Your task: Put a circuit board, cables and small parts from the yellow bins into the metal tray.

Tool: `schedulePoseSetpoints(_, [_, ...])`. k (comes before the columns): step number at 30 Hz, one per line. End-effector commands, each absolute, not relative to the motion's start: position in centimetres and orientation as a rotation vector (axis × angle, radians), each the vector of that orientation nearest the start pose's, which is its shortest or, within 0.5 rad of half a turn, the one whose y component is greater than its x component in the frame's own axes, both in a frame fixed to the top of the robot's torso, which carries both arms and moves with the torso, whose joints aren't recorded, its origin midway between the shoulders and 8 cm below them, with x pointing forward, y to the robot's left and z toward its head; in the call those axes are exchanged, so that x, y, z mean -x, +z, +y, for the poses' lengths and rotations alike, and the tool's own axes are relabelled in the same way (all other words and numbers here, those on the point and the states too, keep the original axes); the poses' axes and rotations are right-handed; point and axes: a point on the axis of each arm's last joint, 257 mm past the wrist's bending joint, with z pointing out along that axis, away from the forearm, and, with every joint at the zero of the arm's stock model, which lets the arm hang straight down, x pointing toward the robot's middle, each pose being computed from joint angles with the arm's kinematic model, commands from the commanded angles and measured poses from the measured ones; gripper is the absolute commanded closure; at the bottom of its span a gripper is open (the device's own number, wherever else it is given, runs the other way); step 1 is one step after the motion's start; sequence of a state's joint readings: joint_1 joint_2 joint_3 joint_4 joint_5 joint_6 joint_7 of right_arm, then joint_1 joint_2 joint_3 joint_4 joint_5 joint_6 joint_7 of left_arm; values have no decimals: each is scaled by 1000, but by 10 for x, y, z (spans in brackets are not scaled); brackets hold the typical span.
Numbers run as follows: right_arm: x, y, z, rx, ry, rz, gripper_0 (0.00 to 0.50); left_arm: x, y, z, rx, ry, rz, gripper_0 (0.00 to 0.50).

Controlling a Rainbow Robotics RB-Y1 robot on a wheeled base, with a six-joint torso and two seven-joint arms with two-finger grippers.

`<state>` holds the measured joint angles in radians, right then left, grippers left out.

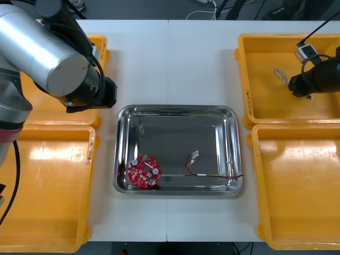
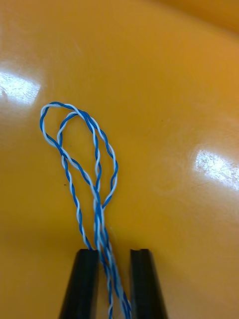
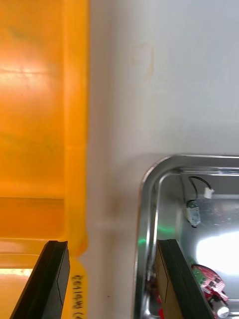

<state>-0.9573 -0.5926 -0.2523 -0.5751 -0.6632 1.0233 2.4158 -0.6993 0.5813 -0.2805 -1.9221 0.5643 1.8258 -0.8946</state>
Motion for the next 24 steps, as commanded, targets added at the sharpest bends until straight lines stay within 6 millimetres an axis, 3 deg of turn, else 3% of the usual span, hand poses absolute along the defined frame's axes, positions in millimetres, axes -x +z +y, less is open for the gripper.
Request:
schedulePoseSetpoints(1, [-647,-222,-383,523,-8,2325,500,-505,-96,222,-117,63,2485,0])
schedulePoseSetpoints(10, [-651,-209,-373,555,15,2298,500,-510,-87,270,-161,105,2520,0])
schedulePoseSetpoints(16, [-650,-177,-367,662,-36,2295,500,-519,-85,295,-198,130,2535,0])
schedulePoseSetpoints(24, [-629,-145,-364,706,-36,2363,500,-544,-86,320,-237,166,2508,0])
